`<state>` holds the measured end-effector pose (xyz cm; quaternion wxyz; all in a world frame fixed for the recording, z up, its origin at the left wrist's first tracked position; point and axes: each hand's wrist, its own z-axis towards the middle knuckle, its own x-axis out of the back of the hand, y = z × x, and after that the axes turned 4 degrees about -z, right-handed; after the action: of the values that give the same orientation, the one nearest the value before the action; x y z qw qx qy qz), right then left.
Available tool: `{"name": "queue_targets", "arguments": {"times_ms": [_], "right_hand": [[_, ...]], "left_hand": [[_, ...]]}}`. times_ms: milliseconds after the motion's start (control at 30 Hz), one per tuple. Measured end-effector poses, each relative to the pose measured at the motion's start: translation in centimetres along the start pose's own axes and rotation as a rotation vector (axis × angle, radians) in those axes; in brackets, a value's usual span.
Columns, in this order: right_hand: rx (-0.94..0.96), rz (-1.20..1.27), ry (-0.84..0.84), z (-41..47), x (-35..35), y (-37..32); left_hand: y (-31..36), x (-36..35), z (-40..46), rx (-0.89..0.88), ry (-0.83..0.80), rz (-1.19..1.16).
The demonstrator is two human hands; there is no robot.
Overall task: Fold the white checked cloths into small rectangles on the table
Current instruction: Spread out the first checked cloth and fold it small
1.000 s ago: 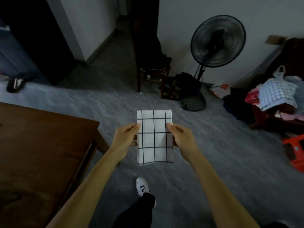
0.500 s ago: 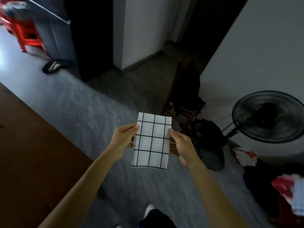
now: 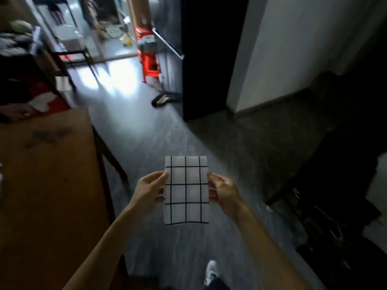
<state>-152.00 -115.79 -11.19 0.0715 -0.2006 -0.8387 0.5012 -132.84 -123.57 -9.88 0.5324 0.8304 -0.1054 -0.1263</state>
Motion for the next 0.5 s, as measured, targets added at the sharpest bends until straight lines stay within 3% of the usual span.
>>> {"name": "queue_targets", "arguments": {"times_ms": [267, 500], "right_hand": [[0.012, -0.165, -0.348, 11.0, -6.9, -6.8], [0.019, -0.38, -0.593, 18.4, -20.7, -8.1]], "left_hand": [[3.5, 5.0, 4.7, -0.026, 0.312, -0.14], [3.3, 14.6, 7.8, -0.052, 0.609, -0.416]]}}
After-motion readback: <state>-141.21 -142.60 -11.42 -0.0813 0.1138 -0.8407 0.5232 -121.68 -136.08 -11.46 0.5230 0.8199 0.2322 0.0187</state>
